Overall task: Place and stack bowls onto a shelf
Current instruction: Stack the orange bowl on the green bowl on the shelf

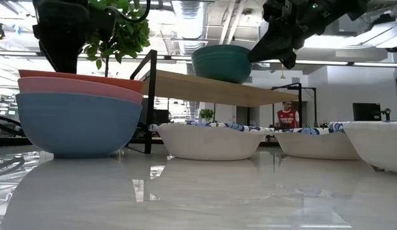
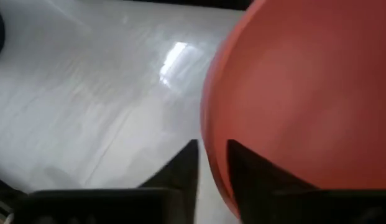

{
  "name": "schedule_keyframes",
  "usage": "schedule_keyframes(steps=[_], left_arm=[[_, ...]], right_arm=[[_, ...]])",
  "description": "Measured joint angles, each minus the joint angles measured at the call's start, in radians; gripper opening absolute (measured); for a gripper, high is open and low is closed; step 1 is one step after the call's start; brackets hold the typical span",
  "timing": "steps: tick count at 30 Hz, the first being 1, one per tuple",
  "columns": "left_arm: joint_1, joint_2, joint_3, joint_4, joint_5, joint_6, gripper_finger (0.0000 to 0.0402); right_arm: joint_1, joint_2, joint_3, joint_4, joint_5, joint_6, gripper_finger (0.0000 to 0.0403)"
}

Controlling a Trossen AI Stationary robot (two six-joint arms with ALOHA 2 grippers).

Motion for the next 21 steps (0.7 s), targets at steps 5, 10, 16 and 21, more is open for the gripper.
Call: schedule_keyframes(steps=[5,10,16,21], left_arm=[[0.000,-0.002,0.011,-0.015,0.000,-0.048,0.0009],[0.000,-0.002,0.071,-0.020,0.004,-0.068,0.0002],[0.005,-0.002,0.164,-0.024,0.002,-0.092,0.0001],[0.028,-0.002,0.271,-0.023,-0.014,-0.165,0.0000]], right_arm=[[0.000,0.000,0.000,0.000,0.000,0.000,0.0064],[0.000,0.000,0.000,-0.001,0.001,0.000,0.0064],[0.000,0.000,0.000,-0.002,0.001,-0.001,0.0064],[0.000,0.000,0.000,-0.001,0.001,-0.001,0.0064]])
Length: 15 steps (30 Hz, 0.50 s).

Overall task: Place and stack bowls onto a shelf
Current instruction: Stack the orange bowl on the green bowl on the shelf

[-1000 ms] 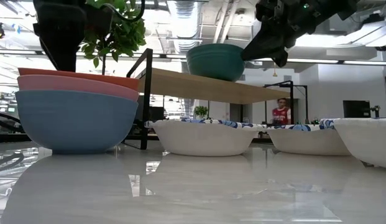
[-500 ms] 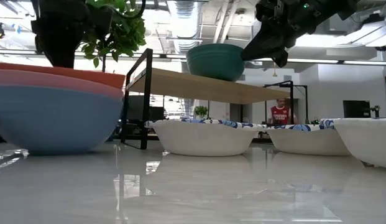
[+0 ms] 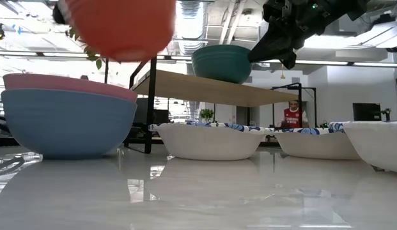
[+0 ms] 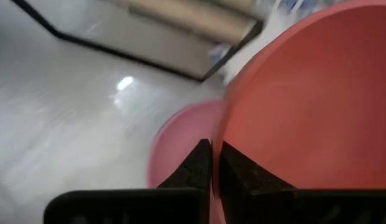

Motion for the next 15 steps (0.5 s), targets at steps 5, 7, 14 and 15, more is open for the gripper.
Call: schedule_keyframes(steps=[5,7,14,15], left_arm=[[0.019,0.000,0.143,0.012,-0.050,-0.061,0.0000],[0.021,0.000,0.204,0.022,-0.101,-0.070,0.0000],[0.066,0.000,0.355,0.132,-0.271,-0.037,0.0000],[0.077,0.000,0.360,0.164,-0.286,-0.019,0.0000]], right_arm=[[0.000,0.000,0.000,0.000,0.000,0.000,0.0064],[0.000,0.000,0.000,0.000,0.000,0.000,0.0064],[0.000,0.000,0.000,-0.012,0.001,0.000,0.0064],[0.000,0.000,0.000,-0.015,0.001,0.000,0.0064]])
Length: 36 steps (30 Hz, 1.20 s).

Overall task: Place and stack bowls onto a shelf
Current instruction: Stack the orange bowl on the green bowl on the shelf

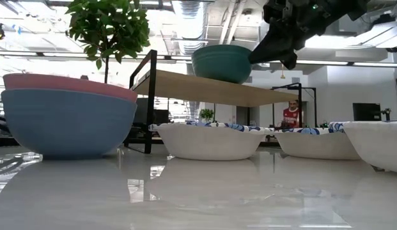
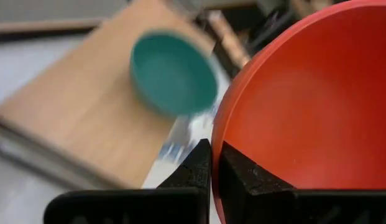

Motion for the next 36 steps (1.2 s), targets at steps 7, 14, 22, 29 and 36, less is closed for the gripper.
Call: schedule_keyframes(steps=[7,14,22,29,36], left_arm=[[0.113,0.026,0.003,0.085,-0.060,-0.011,0.0000],[0.211,0.104,0.003,0.098,0.052,-0.013,0.0000],[0.286,0.178,0.003,0.094,0.092,-0.056,0.0000],[0.309,0.244,0.003,0.113,0.118,-0.077,0.0000],[0.325,0.275,0.002,0.112,0.121,-0.073,0.0000]], right_arm=[[0.000,0.000,0.000,-0.027,0.000,0.000,0.0064],[0.001,0.000,0.000,-0.041,0.000,0.000,0.0064],[0.001,0.000,0.000,-0.046,0.000,0.000,0.0064],[-0.003,0.000,0.000,-0.055,0.000,-0.004,0.0064],[-0.008,0.000,0.000,-0.061,0.001,-0.024,0.0064]])
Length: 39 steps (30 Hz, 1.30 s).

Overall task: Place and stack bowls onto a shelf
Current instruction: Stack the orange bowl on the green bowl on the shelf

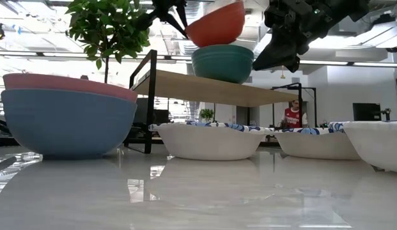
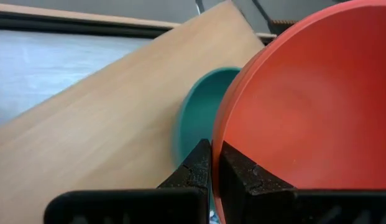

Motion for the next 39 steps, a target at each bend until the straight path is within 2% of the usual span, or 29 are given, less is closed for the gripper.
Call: schedule_keyframes(steps=[8,26,32,39], left_arm=[[0.007,0.024,0.000,-0.005,0.040,0.014,0.0000],[0.012,0.030,0.000,-0.004,0.044,0.068,0.0010],[0.012,0.030,0.000,-0.001,0.028,0.071,0.0043],[0.012,0.030,0.000,0.049,0.022,0.125,0.0110]], right_arm=[[0.000,0.000,0.000,-0.009,0.000,-0.004,0.0064],[0.000,0.000,0.000,-0.015,0.000,-0.004,0.0064],[0.000,0.000,0.000,-0.015,0.000,-0.003,0.0064],[0.000,0.000,0.000,-0.015,0.000,-0.003,0.0064]])
